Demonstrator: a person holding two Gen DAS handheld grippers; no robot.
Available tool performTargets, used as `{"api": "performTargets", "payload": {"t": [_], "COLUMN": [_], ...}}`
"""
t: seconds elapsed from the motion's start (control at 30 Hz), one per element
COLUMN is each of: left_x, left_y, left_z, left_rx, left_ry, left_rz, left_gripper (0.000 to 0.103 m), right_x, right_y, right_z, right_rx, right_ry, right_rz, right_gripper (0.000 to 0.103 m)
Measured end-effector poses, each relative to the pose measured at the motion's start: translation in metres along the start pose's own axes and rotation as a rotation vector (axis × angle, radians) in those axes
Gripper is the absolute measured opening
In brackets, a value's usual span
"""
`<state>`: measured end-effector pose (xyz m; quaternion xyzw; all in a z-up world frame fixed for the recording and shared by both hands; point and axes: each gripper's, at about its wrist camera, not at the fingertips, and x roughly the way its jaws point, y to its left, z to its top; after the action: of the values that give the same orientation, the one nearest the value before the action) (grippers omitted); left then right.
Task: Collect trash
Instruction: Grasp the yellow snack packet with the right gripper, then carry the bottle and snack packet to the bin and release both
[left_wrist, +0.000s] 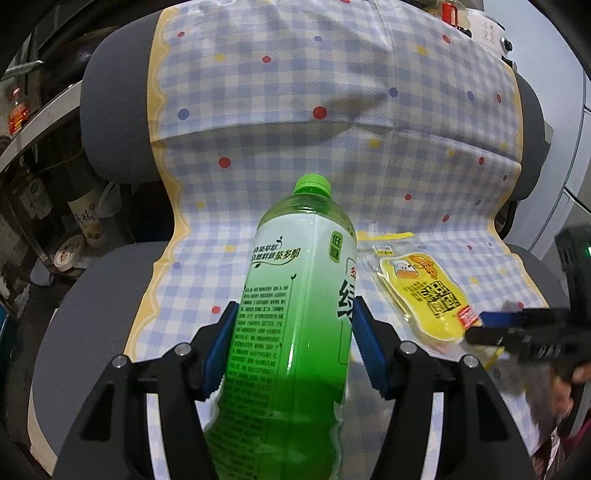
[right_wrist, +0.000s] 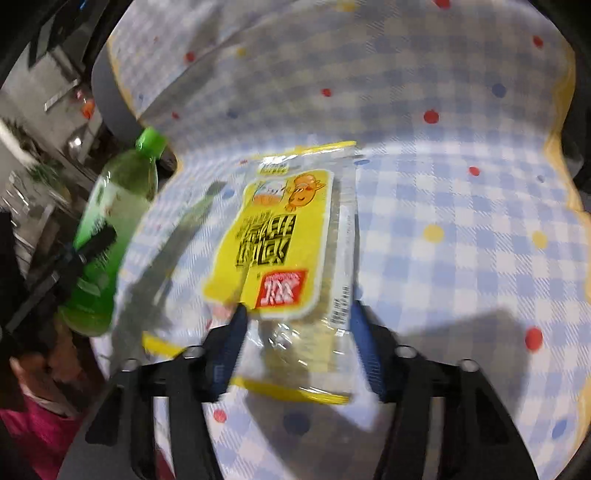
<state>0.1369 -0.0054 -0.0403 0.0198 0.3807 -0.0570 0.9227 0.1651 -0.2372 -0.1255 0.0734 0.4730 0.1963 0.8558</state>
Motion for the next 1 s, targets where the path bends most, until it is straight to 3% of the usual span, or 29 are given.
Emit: {"api": "performTargets", "payload": {"t": [0.07,0.13,0.2,0.3,0.37,0.57,0.73,1.0], "left_x": [-0.004,-0.011,-0.02,-0.036,-0.049,-0.089,-0.11,-0.13], "left_y": [0.0,-0.001,-0.003,-0.015,-0.028,-0.104,-0.171,-0.26], "left_z": [-0.003,-0.007,-0.009,-0.013,-0.016,-0.042,-0.074,-0.123], "left_rx": [-0.002,0.006,0.014,0.032,0.039,0.123,0.216,0.38], "left_ry": [0.003,-0.001,-0.011,-0.042,-0.076,-0.185,-0.222,-0.195], "left_rz": [-0.003,-0.002,-0.005,-0.022,-0.051,-0.216,-0.368,-0.532], "left_gripper": [0.059,0.059,0.059,0.059,0.059,0.059,0.059,0.059], "right_x": [-0.002,-0.01,-0.036,-0.085,-0.123,-0.207,-0.252,-0.293], "right_y": [0.012,0.015,0.018,0.023,0.029,0.023,-0.002,-0.047], "right_z": [-0.007,-0.013,-0.021,-0.035,-0.053,-0.125,-0.196,-0.311], "right_rx": [-0.05,-0.024,-0.022,-0.028,-0.058,-0.019,0.081,0.309], "right_ry": [-0.035,-0.08,-0.177,-0.301,-0.381,-0.508,-0.531,-0.494], "right_rz": [-0.075,-0.049,-0.09,-0.142,-0.232,-0.415,-0.548,-0.769], "right_gripper": [0.03,0.006,0.003,0.003,0.003,0.004,0.006,0.011]}}
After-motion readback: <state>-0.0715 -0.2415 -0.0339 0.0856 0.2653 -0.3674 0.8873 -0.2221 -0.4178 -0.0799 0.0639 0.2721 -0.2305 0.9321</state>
